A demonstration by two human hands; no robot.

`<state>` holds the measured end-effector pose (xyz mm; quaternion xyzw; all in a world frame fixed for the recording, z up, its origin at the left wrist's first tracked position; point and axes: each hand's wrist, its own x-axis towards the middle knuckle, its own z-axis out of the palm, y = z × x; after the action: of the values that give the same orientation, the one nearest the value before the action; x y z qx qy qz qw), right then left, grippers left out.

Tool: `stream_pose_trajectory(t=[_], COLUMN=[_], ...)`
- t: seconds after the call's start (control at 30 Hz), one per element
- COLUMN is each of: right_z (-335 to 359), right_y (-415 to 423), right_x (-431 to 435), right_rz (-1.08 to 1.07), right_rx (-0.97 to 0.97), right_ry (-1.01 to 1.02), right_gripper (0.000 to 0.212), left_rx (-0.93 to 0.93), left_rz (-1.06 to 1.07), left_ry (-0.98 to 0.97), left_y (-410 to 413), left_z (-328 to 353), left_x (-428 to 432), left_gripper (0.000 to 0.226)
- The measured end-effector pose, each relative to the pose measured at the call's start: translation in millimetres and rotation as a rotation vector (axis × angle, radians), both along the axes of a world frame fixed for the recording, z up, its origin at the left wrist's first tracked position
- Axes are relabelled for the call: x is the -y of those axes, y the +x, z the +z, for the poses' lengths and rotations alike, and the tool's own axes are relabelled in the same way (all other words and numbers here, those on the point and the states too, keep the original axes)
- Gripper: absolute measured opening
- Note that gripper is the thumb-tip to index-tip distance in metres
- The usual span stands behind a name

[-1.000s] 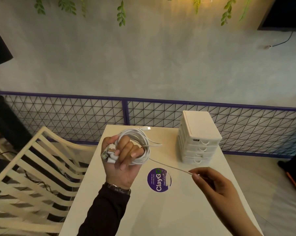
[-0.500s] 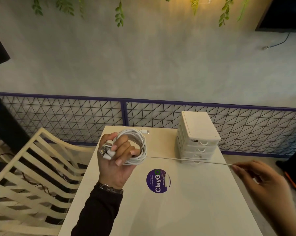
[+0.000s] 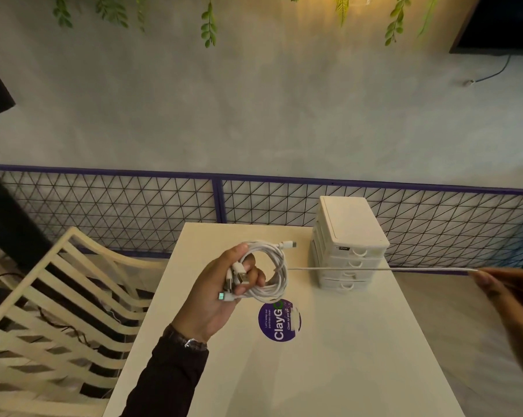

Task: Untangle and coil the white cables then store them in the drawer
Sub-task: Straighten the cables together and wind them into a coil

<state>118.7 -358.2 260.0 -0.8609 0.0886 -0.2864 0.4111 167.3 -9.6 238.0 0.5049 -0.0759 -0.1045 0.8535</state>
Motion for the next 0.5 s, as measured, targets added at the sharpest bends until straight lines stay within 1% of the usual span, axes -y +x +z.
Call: stream_pose_trajectory(t=[0.07,0.17,0.23,0.27,0.33,0.4,0.47,0.5], right_z=[-1.5,-11.4,3.9,13.9,26.2,30.9,31.2,31.4], right_y=[-5.8,-8.5,-15.1,-17.2,-16.9,-14.7,-13.4,-12.7], right_x=[7.5,25.7,9.7,-1.9,-24.5,-37.3,-42.1,-42.2], right_rz=[0.049,0.191,0.232,0.259,0.282,0.283,0.284,0.283], right_rx=[-0.072,-0.151,-0.193,-0.198,-0.149,-0.074,-0.016,0.001], right_ry=[0.024,0.047,0.083,0.058,0.069,0.108,0.145,0.161], right_gripper=[0.033,0.034,0.044,0.046,0.048,0.044,0.034,0.034], left_rx=[-0.044,-0.122,-0.17,-0.192,-0.223,-0.232,-0.236,-0.243], left_rz=[0.009,0.027,0.051,0.061,0.061,0.067,0.103,0.123], left_ry=[0.006,0.057,0.098,0.12,0.154,0.188,0.216,0.222], left_y=[-2.6,-6.2,-8.7,-10.2,-12.7,-14.2,-14.8,-14.3], left_z=[-4.1,-11.1,-15.3,-15.6,-16.8,-17.6,-19.5,-21.3], left_x=[1.2,5.3,10.1,12.9,17.3,20.7,21.7,21.4], left_gripper=[0.029,0.026,0.021,0.016,0.016,0.008,0.015,0.018])
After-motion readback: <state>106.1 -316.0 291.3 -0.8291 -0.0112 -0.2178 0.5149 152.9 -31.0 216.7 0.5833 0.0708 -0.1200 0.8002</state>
